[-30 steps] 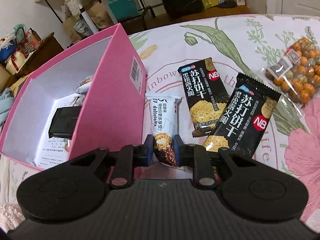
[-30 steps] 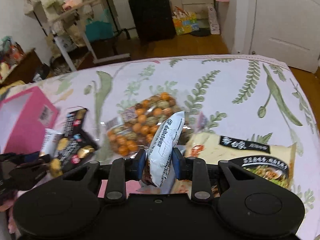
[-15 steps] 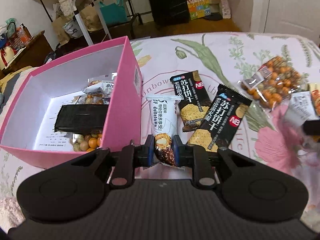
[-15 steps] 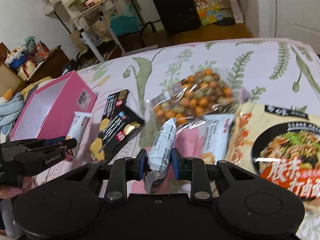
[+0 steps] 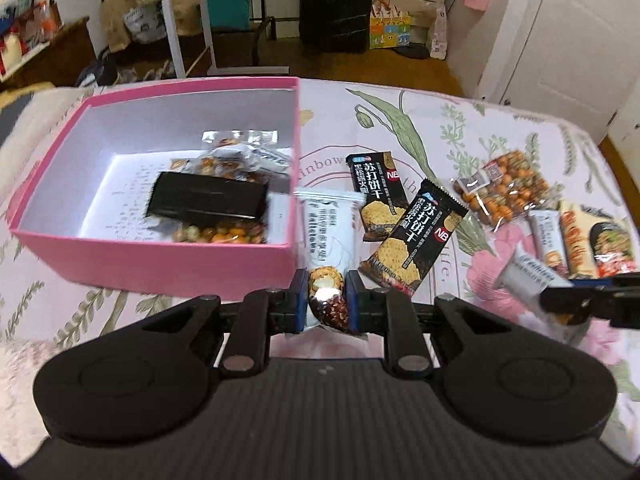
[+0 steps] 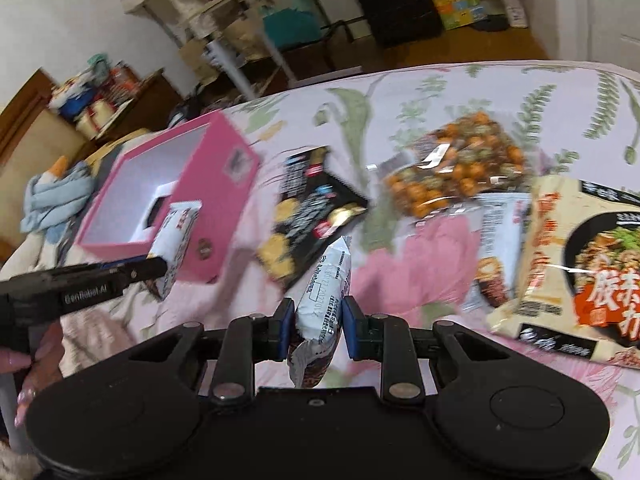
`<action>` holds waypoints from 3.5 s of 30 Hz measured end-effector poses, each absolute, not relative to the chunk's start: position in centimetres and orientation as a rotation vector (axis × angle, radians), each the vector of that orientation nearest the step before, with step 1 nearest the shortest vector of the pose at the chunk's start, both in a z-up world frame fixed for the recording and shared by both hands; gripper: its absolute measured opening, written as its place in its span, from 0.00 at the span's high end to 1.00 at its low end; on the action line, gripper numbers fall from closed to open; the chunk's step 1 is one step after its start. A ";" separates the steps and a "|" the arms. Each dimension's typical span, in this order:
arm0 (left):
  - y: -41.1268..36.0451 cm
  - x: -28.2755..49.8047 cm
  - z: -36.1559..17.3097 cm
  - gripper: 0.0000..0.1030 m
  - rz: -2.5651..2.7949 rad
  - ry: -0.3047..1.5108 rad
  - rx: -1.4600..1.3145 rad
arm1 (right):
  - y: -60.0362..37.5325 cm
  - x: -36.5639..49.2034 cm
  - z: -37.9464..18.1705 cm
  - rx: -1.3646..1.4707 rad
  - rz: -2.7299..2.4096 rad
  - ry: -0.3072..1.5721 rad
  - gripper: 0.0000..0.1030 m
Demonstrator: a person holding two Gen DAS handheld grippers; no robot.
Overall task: Organize snacks
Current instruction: 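Carry the wafer bar toward the pink box with the left tool, then open the left tool to drop its wafer bar in the box while the right tool drops its bar, then grasp the black soda cracker pack with the right tool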
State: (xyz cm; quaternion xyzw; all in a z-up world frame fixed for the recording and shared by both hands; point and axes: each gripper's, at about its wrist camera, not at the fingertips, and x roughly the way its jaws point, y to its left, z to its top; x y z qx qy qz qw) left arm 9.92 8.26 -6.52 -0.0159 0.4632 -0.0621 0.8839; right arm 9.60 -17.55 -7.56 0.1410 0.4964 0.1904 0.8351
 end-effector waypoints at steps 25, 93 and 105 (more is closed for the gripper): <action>23.3 14.1 -3.0 0.82 0.057 0.916 -0.116 | 1.9 18.9 -2.8 0.054 0.830 0.883 0.71; 5.0 15.6 -17.3 0.62 -0.198 1.128 -0.312 | -13.5 23.0 -14.8 -0.022 0.534 0.982 0.51; 5.5 15.1 -17.8 0.75 -0.237 1.119 -0.359 | -14.5 20.5 -15.0 0.039 0.574 1.068 0.52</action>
